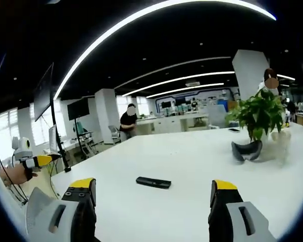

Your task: Press the specified remote control buttons in sequence, fully releasing each button before pressing the next.

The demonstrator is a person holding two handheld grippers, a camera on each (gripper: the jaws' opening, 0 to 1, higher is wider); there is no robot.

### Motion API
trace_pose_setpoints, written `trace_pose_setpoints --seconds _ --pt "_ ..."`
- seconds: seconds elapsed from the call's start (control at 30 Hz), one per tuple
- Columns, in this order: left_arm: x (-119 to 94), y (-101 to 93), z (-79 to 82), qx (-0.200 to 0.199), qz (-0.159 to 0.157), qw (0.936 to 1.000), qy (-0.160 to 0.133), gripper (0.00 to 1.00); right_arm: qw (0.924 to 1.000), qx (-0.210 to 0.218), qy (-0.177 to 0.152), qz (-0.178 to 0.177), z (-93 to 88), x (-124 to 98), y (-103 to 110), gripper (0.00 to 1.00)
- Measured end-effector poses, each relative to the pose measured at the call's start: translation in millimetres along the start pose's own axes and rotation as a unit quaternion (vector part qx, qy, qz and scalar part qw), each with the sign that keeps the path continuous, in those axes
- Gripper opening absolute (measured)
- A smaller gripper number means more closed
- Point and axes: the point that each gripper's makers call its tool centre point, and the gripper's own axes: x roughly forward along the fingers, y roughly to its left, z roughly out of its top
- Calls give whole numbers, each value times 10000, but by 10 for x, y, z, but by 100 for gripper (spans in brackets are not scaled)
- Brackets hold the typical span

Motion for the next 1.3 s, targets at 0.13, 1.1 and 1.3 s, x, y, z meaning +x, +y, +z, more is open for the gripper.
trace_pose_setpoints --seconds 0.13,1.1,1.3 --pt "16 -15 -9 -36 -16 10000 4 98 10000 37 67 -17 -15 18 -5 93" --pt "240 61 -41 -97 -150 9998 59 98 9998 143 -36 -168 39 66 -93 91" --pt "251 88 -51 -85 -134 9998 90 98 9997 189 -23 -146 2 82 -81 91"
